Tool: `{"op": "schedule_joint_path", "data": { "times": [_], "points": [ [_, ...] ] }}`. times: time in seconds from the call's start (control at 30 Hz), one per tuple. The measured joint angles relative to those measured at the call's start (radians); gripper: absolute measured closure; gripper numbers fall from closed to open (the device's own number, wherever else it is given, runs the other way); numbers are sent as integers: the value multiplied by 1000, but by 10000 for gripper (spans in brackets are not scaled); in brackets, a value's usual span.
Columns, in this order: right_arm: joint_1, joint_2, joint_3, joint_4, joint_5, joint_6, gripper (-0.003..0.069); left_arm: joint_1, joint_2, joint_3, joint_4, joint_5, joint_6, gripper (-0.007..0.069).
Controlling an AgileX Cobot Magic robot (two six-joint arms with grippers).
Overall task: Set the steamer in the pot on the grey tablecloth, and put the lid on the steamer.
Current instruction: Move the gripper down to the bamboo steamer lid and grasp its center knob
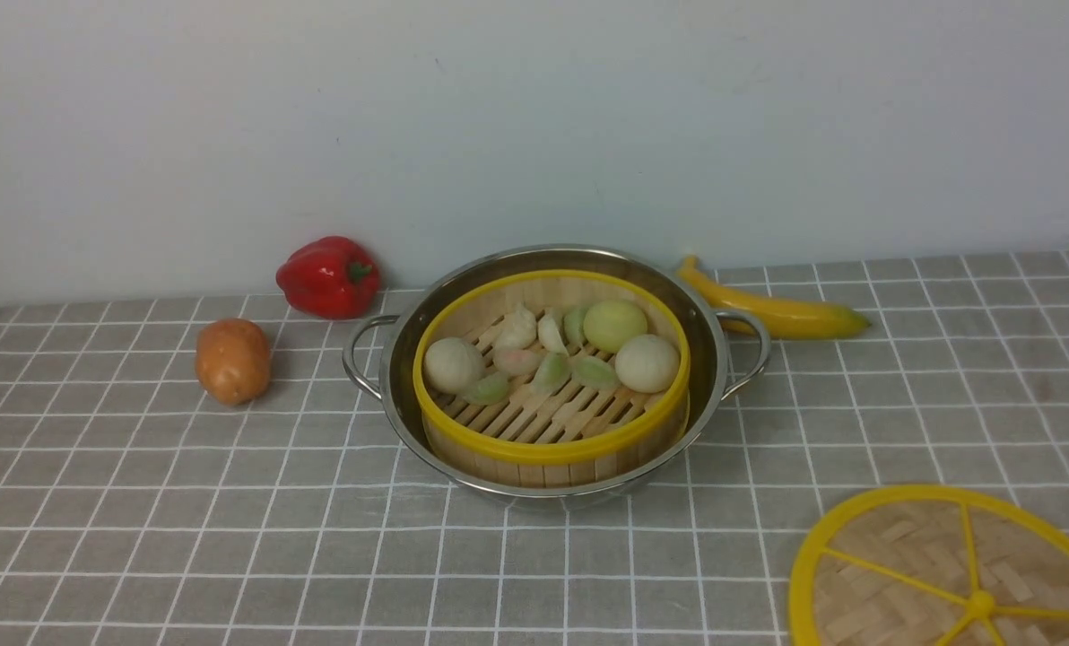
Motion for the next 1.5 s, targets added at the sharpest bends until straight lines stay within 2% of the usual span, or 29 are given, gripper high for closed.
{"op": "schedule_joint_path", "data": {
  "times": [0.17, 0.37, 0.53, 0.57, 0.67, 0.87, 0.93, 1.07, 1.17, 1.2, 1.27, 1.33, 1.37, 1.4, 1.43, 1.5],
  "points": [
    [0, 0, 0, 10, -7, 7, 416, 0, 0, 0, 0, 0, 0, 382],
    [0, -1, -9, 70, -180, 55, 416, 0, 0, 0, 0, 0, 0, 382],
    [0, -2, -115, 126, -136, 58, 416, 0, 0, 0, 0, 0, 0, 382],
    [0, -2, -188, 154, -69, 58, 416, 0, 0, 0, 0, 0, 0, 382],
    [0, -3, -256, 168, -41, 57, 416, 0, 0, 0, 0, 0, 0, 382],
    [0, -3, -298, 214, -198, 93, 416, 0, 0, 0, 0, -1, 0, 382],
    [0, -3, -306, 280, -264, 159, 416, 0, 0, 0, 0, -1, 0, 382],
    [0, -5, -309, 308, -298, 189, 416, 0, 0, 0, 0, -1, 0, 382],
    [0, 3, -321, 304, -189, 188, 416, 0, 0, 0, 0, -1, 0, 382],
    [5, 26, -340, 302, -54, 161, 416, 0, 0, 0, 0, -1, 0, 382],
    [17, 63, -361, 301, 86, 99, 416, 0, 0, 0, 0, -1, 0, 382],
    [42, 132, -398, 308, 261, -15, 416, 0, 0, 0, 0, -2, 0, 382],
    [47, 148, -406, 308, 277, -28, 416, 0, 0, 0, 0, -2, 0, 382],
    [69, 224, -447, 325, 403, -149, 416, 0, 0, 0, 0, -2, 0, 382],
    [75, 243, -458, 327, 415, -164, 416, 0, 0, 0, 0, -2, 0, 382],
    [96, 330, -506, 345, 506, -283, 416, 0, 0, 0, 0, -2, 0, 382]
  ]
}}
